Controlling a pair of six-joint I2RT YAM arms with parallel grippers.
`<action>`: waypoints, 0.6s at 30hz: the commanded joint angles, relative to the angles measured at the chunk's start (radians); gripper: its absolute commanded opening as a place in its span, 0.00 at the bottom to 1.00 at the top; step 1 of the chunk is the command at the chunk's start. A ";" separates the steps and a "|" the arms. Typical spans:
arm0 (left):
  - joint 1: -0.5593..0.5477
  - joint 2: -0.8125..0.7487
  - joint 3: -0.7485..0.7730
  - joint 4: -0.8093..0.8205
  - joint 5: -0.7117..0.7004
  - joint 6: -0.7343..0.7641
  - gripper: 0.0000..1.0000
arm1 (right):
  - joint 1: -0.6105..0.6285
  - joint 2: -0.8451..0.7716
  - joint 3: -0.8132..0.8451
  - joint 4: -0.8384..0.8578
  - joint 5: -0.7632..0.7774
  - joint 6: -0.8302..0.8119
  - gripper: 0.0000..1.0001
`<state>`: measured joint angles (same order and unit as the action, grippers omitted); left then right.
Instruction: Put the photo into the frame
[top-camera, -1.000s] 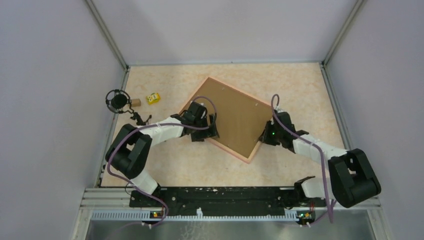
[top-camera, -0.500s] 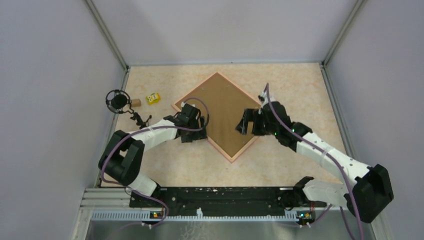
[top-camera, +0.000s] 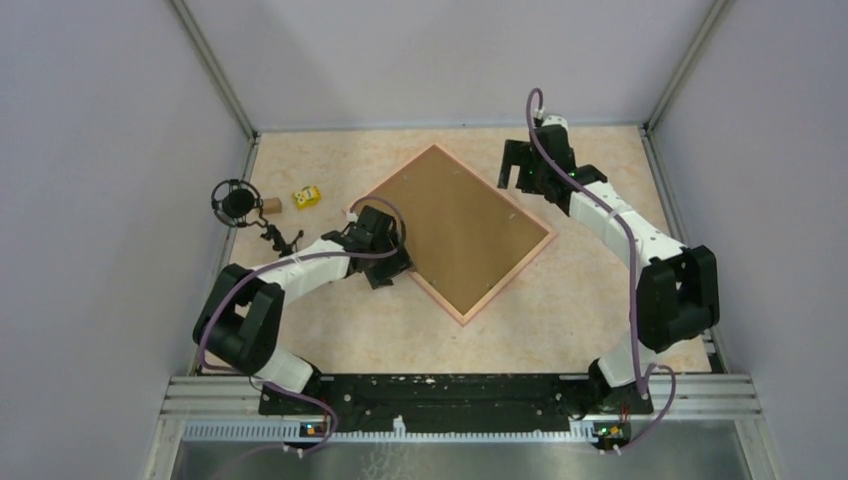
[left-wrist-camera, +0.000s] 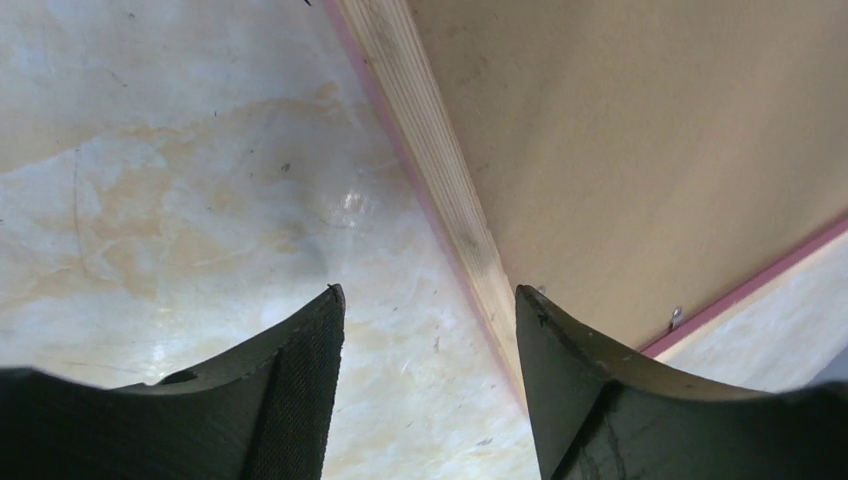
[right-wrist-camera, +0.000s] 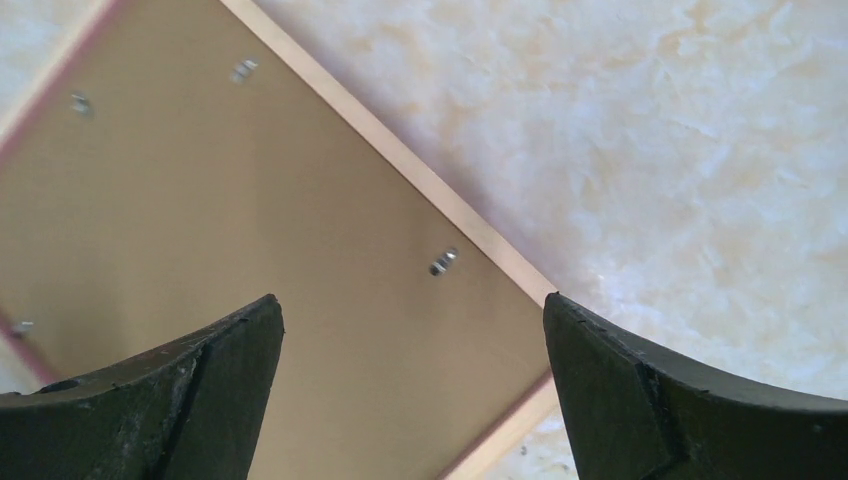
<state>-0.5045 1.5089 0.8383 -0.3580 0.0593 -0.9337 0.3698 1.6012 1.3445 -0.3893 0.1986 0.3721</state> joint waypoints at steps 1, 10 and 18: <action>0.003 0.077 0.066 -0.018 -0.042 -0.180 0.65 | -0.061 0.035 -0.044 -0.008 0.049 -0.056 0.98; 0.003 0.260 0.165 -0.058 -0.130 -0.032 0.41 | -0.099 0.043 -0.166 0.023 0.076 -0.070 0.98; 0.060 0.288 0.219 -0.186 -0.205 0.265 0.10 | -0.100 0.063 -0.236 0.043 -0.009 -0.061 0.94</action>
<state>-0.4923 1.7573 1.0695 -0.4278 -0.0467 -0.9215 0.2718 1.6653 1.1072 -0.3935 0.2371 0.3145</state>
